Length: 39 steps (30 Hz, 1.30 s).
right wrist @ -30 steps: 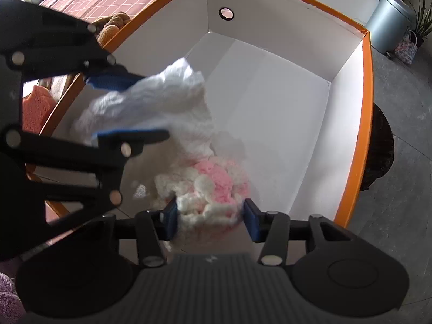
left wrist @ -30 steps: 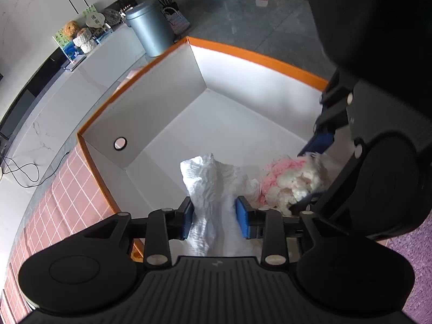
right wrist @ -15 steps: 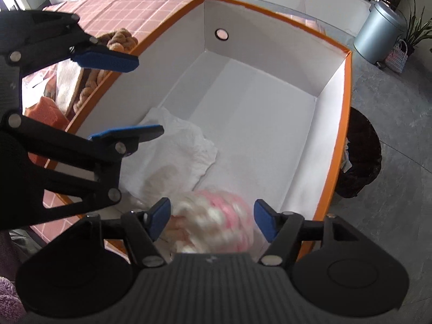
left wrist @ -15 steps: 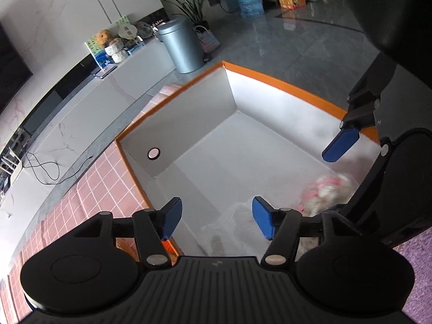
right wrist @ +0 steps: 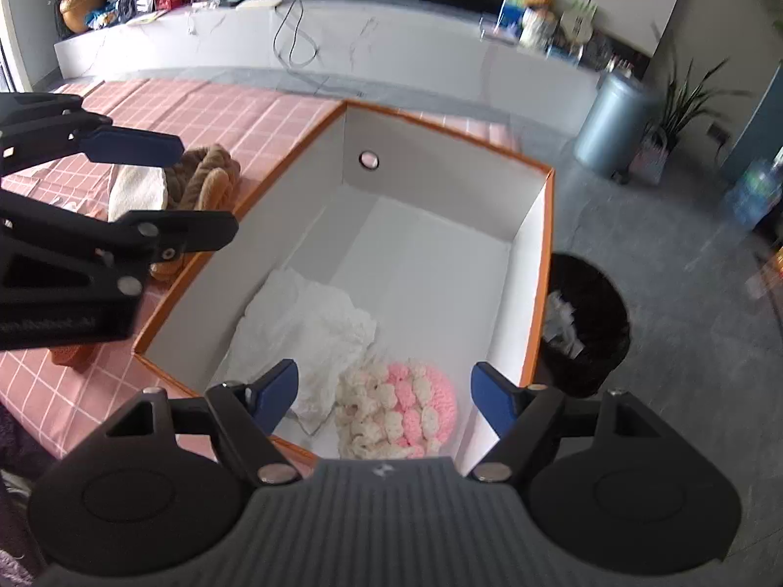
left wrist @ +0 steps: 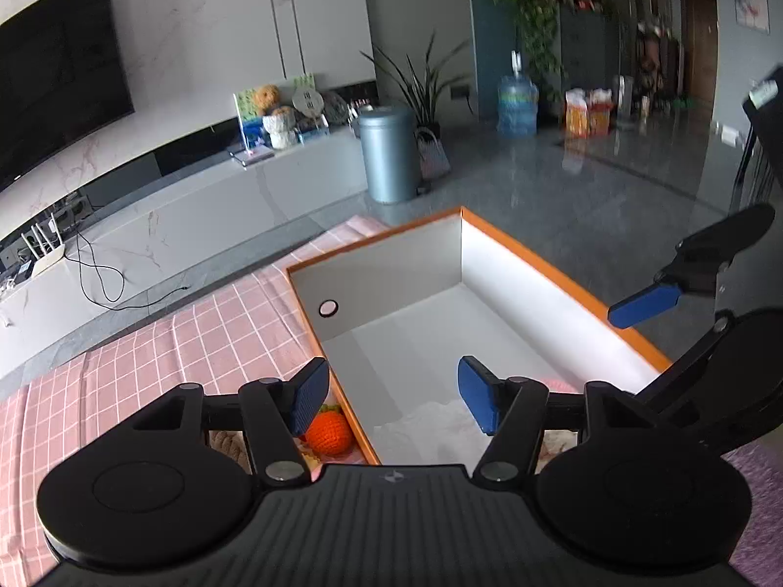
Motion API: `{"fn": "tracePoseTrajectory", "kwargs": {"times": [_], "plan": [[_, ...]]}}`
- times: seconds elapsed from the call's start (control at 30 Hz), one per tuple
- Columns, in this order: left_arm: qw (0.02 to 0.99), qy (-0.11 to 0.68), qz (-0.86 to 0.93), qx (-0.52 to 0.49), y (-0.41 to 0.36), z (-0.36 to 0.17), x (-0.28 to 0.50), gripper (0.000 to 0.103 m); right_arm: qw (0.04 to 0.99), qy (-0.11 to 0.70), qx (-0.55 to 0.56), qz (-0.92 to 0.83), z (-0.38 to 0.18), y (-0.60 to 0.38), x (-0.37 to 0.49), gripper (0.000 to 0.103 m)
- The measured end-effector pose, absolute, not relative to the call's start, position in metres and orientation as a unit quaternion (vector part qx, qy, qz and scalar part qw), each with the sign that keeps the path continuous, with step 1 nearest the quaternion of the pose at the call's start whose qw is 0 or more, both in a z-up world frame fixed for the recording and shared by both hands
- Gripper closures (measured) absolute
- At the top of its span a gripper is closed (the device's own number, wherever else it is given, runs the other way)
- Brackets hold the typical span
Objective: Organize soft objects
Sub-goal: 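Withdraw both tools from the box back toward the table items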
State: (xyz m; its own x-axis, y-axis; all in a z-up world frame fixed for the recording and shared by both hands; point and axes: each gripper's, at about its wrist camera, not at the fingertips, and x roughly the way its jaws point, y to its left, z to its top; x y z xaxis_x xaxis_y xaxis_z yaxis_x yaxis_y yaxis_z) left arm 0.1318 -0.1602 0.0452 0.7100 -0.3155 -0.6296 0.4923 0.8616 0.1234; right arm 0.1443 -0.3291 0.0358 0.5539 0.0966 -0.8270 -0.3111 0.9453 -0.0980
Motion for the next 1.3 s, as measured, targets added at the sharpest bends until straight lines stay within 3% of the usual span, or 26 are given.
{"fn": "tracePoseTrajectory", "kwargs": {"times": [0.3, 0.5, 0.93, 1.23, 1.3], "plan": [[0.940, 0.271, -0.201, 0.050, -0.111, 0.063, 0.096, 0.032, 0.943, 0.313, -0.087, 0.075, 0.059, -0.304, 0.083, 0.023], [0.949, 0.265, -0.169, 0.007, -0.075, 0.052, 0.080, 0.032, 0.960, 0.266, -0.057, 0.069, 0.050, -0.272, 0.050, 0.019], [0.957, 0.271, -0.070, -0.079, 0.010, 0.007, 0.047, 0.033, 0.975, 0.217, -0.012, 0.054, 0.013, -0.202, 0.014, 0.018], [0.945, 0.301, -0.048, -0.120, 0.058, -0.021, 0.032, 0.035, 0.961, 0.247, -0.038, 0.120, -0.007, -0.153, 0.014, 0.020], [0.943, 0.309, -0.040, -0.117, 0.063, -0.023, 0.033, 0.036, 0.954, 0.268, -0.034, 0.132, -0.015, -0.146, 0.019, 0.025]]}}
